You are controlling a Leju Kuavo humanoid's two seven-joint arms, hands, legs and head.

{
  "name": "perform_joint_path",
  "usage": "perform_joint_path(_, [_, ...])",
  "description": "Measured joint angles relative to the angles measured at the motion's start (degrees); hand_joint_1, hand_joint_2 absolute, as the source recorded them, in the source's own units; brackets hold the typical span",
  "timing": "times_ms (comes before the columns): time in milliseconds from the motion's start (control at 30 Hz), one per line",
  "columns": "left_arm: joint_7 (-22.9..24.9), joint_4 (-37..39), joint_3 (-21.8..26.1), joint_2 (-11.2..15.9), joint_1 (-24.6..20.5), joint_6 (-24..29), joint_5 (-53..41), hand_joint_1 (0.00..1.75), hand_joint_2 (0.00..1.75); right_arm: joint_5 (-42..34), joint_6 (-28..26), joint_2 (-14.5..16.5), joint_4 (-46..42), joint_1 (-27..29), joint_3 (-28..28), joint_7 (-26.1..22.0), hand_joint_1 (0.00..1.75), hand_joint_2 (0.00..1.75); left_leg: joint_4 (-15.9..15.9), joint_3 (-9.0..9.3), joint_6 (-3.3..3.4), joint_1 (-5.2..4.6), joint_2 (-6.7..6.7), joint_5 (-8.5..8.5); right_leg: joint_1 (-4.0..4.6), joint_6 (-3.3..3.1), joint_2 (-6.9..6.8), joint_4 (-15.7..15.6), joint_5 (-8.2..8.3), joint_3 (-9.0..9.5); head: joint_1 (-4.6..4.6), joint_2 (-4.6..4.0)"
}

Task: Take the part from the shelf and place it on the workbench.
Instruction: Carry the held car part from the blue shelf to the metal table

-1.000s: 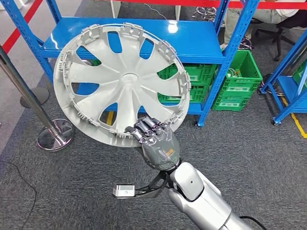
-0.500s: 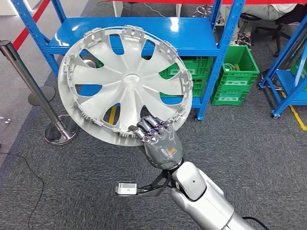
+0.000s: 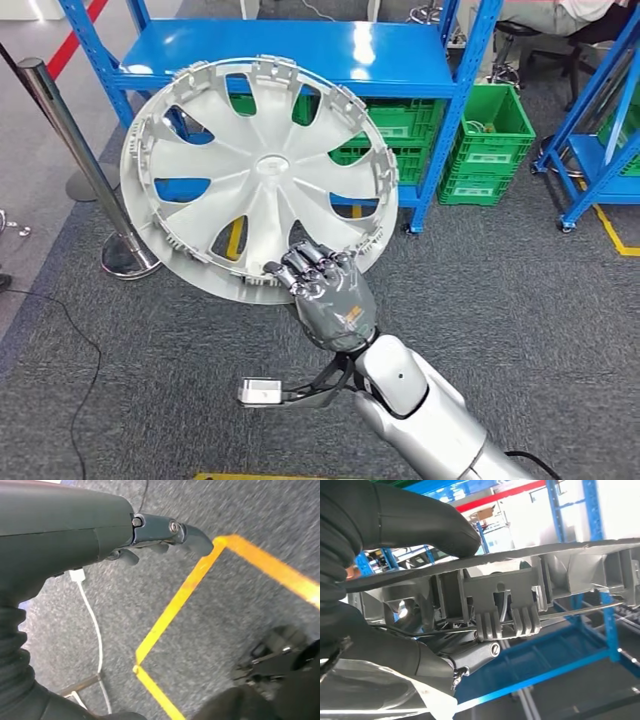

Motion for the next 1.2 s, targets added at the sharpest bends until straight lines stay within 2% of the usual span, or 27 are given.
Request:
perform_joint_path(33, [0.0, 0.0, 0.0, 0.0, 0.0, 0.1, 0.0, 0.0, 1.75, 0.0, 0.1, -0.1, 0.0, 0.0, 0.0, 0.0, 1.75, 1.75, 0.0, -0.61, 0.29, 0.08, 0.08, 0.61, -0.14, 0.33, 0.11, 2.2, -2.49, -0.8, 0.13, 0.0])
perform_joint_path(67, [0.1, 0.0, 0.0, 0.0, 0.0, 0.1, 0.0, 0.0, 1.75, 0.0, 0.2, -0.2, 0.0, 0.0, 0.0, 0.1, 1.75, 1.75, 0.0, -1.31, 0.46, 0.08, 0.08, 1.2, -0.25, 0.63, 0.15, 5.4, -5.37, -1.68, 0.3, 0.0])
perform_joint_path(100, [0.1, 0.0, 0.0, 0.0, 0.0, 0.2, 0.0, 0.0, 1.75, 0.1, 0.3, -0.2, 0.0, 0.0, 0.0, 0.1, 1.75, 1.75, 0.0, -2.04, 0.54, 0.08, 0.09, 1.77, -0.37, 0.87, 0.16, 9.0, -7.58, -2.4, 0.39, 0.0])
perform_joint_path(133, [0.1, 0.0, 0.0, 0.0, 0.0, 0.3, 0.0, 0.0, 1.75, 0.1, 0.3, -0.3, 0.0, 0.0, 0.1, 0.1, 1.75, 1.75, 0.1, -2.77, 0.5, 0.09, 0.09, 2.32, -0.47, 1.03, 0.16, 12.0, -8.47, -2.86, 0.39, 0.0])
perform_joint_path(167, [0.1, 0.0, 0.0, -0.1, 0.1, 0.3, 0.0, 0.0, 1.75, 0.1, 0.3, -0.4, 0.0, 0.0, 0.1, 0.1, 1.75, 1.75, 0.1, -3.47, 0.41, 0.1, 0.09, 2.84, -0.53, 1.14, 0.16, 13.9, -8.23, -2.8, 0.39, 0.0])
perform_joint_path(200, [0.1, 0.0, 0.0, -0.1, 0.1, 0.3, 0.0, 0.0, 1.75, 0.2, 0.4, -0.5, 0.0, 0.0, 0.2, 0.1, 1.75, 1.75, 0.1, -4.14, 0.26, 0.13, 0.09, 3.34, -0.62, 1.19, 0.15, 13.8, -6.95, -1.74, 0.39, 0.01])
perform_joint_path(233, [0.1, 0.0, 0.0, -0.1, 0.1, 0.3, 0.0, 0.0, 1.75, 0.2, 0.4, -0.5, 0.0, 0.0, 0.2, 0.1, 1.75, 1.75, 0.1, -4.69, 0.07, 0.17, 0.08, 3.78, -0.71, 1.2, 0.15, 11.7, -5.49, 0.29, 0.39, 0.01])
perform_joint_path(267, [0.1, 0.0, 0.0, -0.1, 0.1, 0.4, 0.0, 0.0, 1.75, 0.2, 0.4, -0.6, 0.0, 0.0, 0.3, 0.1, 1.75, 1.75, 0.2, -5.11, -0.19, 0.2, 0.06, 4.16, -0.81, 1.18, 0.15, 8.2, -4.71, 3.06, 0.39, 0.01])
perform_joint_path(300, [0.0, 0.0, 0.0, -0.2, 0.1, 0.4, 0.0, 0.0, 1.75, 0.2, 0.4, -0.6, 0.0, -0.1, 0.3, 0.1, 1.75, 1.75, 0.3, -5.46, -0.51, 0.18, 0.05, 4.49, -0.81, 1.09, 0.2, 4.1, -4.58, 6.13, 0.4, 0.01])
perform_joint_path(333, [0.0, 0.0, 0.0, -0.2, 0.1, 0.4, 0.0, 0.0, 1.75, 0.3, 0.4, -0.6, -0.1, -0.2, 0.3, 0.1, 1.75, 1.75, 0.3, -5.7, -0.88, 0.12, 0.05, 4.82, -0.76, 0.9, 0.27, 0.8, -5.09, 8.39, 0.4, 0.0])
perform_joint_path(367, [0.0, 0.0, 0.0, -0.1, 0.1, 0.4, 0.0, 0.0, 1.75, 0.3, 0.5, -0.6, -0.1, -0.3, 0.3, 0.1, 1.75, 1.75, 0.4, -5.89, -1.26, 0.07, 0.05, 5.19, -0.67, 0.66, 0.36, -1.3, -5.78, 9.69, 0.39, 0.01])
perform_joint_path(433, [0.0, 0.0, 0.0, -0.1, 0.1, 0.5, 0.0, 0.0, 1.75, 0.3, 0.5, -0.6, -0.1, -0.5, 0.3, 0.2, 1.75, 1.75, 0.3, -6.17, -1.99, 0.09, 0.06, 5.86, -0.57, -0.14, 0.5, -2.4, -5.91, 9.93, 0.37, 0.01])
perform_joint_path(467, [0.0, 0.0, 0.0, -0.1, 0.1, 0.5, 0.0, 0.0, 1.75, 0.4, 0.5, -0.6, -0.1, -0.5, 0.3, 0.2, 1.75, 1.75, 0.5, -6.35, -2.27, 0.16, 0.05, 5.69, -0.62, -0.59, 0.47, -2.5, -5.61, 9.76, 0.32, 0.01])
perform_joint_path(500, [0.0, 0.0, 0.0, -0.1, 0.1, 0.5, 0.0, 0.0, 1.75, 0.5, 0.6, -0.6, -0.1, -0.5, 0.3, 0.2, 1.75, 1.75, 1.6, -6.76, -2.51, 0.23, 0.03, 4.71, -0.67, -1.09, 0.41, -2.6, -5.27, 9.61, 0.23, 0.0])
perform_joint_path(533, [0.0, 0.0, 0.0, -0.1, 0.2, 0.4, 0.0, 0.0, 1.75, 0.5, 0.6, -0.6, -0.1, -0.6, 0.3, 0.2, 1.75, 1.75, 3.7, -7.53, -2.68, 0.27, 0.01, 2.99, -0.71, -1.56, 0.32, -2.7, -4.94, 9.45, 0.14, 0.0])
perform_joint_path(600, [0.0, 0.0, 0.0, -0.2, 0.3, 0.4, 0.0, 0.0, 1.75, 0.6, 0.8, -0.6, -0.1, -0.6, 0.3, 0.3, 1.75, 1.75, 11.0, -9.99, -2.94, 0.29, 0.0, -1.51, -0.46, -2.17, 0.21, -2.7, -4.43, 8.89, 0.0, -0.01])
perform_joint_path(633, [0.0, 0.0, 0.0, -0.2, 0.4, 0.4, 0.0, 0.0, 1.75, 0.6, 0.8, -0.6, -0.1, -0.6, 0.3, 0.3, 1.75, 1.75, 14.2, -10.98, -2.98, 0.29, 0.0, -2.96, -0.27, -2.33, 0.19, -2.6, -4.21, 8.59, 0.01, -0.01])
perform_joint_path(667, [0.0, 0.0, 0.0, -0.2, 0.4, 0.4, 0.0, 0.0, 1.75, 0.7, 0.9, -0.7, -0.1, -0.5, 0.4, 0.3, 1.75, 1.75, 16.0, -11.28, -2.93, 0.26, 0.0, -3.39, -0.08, -2.42, 0.2, -2.6, -4.0, 8.3, 0.01, -0.01])
perform_joint_path(700, [0.0, 0.0, 0.0, -0.2, 0.5, 0.4, 0.0, 0.0, 1.75, 0.7, 1.0, -0.7, -0.1, -0.5, 0.4, 0.3, 1.75, 1.75, 15.7, -10.6, -2.75, 0.2, 0.0, -2.74, 0.09, -2.46, 0.21, -2.6, -3.83, 8.06, 0.01, 0.0])
perform_joint_path(733, [0.0, 0.0, 0.0, -0.1, 0.5, 0.4, 0.0, 0.0, 1.75, 0.7, 1.1, -0.7, -0.1, -0.5, 0.4, 0.3, 1.75, 1.75, 13.4, -8.97, -2.43, 0.07, -0.01, -1.28, 0.26, -2.46, 0.23, -2.6, -3.7, 7.91, 0.0, 0.0])
perform_joint_path(800, [-0.1, 0.0, 0.0, -0.1, 0.5, 0.4, 0.0, 0.0, 1.75, 0.5, 1.5, -0.7, -0.1, -0.6, 0.4, 0.3, 1.75, 1.75, 6.0, -4.48, -1.34, -0.36, -0.03, 1.4, 0.54, -2.37, 0.21, -2.5, -3.54, 7.68, 0.05, 0.0])
perform_joint_path(867, [-0.1, 0.0, 0.0, 0.0, 0.5, 0.4, 0.0, 0.0, 1.75, 0.1, 2.1, -0.7, -0.1, -0.7, 0.5, 0.2, 1.75, 1.75, 1.1, -1.86, -0.54, -0.76, -0.01, 2.11, 0.67, -2.07, 0.13, -2.4, -3.32, 7.41, 0.04, 0.0])
perform_joint_path(1000, [-0.1, 0.0, 0.0, 0.1, 0.6, 0.3, 0.0, 0.0, 1.75, -1.4, 3.4, -0.7, -0.1, -0.8, 0.5, -0.1, 1.75, 1.75, -0.3, -1.88, -0.95, -0.89, -0.01, 2.08, 0.77, -2.44, 0.02, -2.2, -3.1, 6.77, -0.01, 0.01])
perform_joint_path(1200, [-0.1, 0.0, 0.0, 0.2, 0.6, -0.2, 0.0, 0.0, 1.75, -3.4, 4.9, -0.7, -0.1, -0.8, 0.7, -0.7, 1.75, 1.75, -0.3, -2.16, -0.48, -1.09, 0.01, 2.42, 0.51, -1.7, 0.03, -2.6, -2.48, 6.68, -0.01, -0.01])
